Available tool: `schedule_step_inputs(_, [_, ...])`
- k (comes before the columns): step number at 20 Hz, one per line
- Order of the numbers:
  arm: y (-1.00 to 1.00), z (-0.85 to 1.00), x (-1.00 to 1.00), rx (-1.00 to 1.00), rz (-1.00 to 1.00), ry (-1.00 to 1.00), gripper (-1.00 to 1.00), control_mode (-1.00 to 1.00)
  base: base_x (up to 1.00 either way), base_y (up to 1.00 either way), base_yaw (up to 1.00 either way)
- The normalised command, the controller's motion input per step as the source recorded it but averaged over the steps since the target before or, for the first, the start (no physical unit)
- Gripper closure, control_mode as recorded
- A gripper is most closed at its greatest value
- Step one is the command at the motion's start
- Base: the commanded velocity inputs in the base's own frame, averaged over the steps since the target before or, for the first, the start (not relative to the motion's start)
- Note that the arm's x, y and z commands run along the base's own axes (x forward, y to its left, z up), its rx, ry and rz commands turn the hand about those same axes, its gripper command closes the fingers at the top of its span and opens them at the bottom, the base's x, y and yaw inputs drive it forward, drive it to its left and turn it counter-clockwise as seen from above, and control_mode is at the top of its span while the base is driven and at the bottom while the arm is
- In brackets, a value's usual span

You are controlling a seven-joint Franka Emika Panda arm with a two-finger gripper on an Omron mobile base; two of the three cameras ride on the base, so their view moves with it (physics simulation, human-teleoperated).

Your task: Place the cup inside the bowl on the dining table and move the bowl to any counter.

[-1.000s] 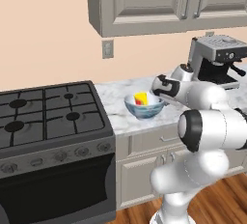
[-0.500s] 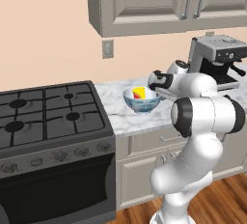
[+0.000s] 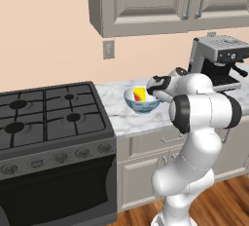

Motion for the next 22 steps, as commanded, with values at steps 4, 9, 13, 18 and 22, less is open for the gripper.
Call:
schedule_step_inputs(4, [0.0,-0.19,0.03,-0.02,-0.02,-0.02,1.0,-1.0,0.0,0.0,0.0])
schedule_step_inputs(9, [0.0,-0.07,0.04,-0.01,-0.01,0.0,1.0,-1.0,0.0,0.0,0.0])
schedule_step_inputs(13, [0.0,-0.09,0.01,-0.01,0.0,0.0,1.0,-1.0,0.0,0.0,0.0])
schedule_step_inputs(18, [0.0,-0.14,0.0,-0.03,0.0,0.0,1.0,-1.0,0.0,0.0,0.0])
schedule_step_inputs(22, [0.0,-0.18,0.0,-0.03,0.0,0.0,1.0,-1.0,0.0,0.0,0.0])
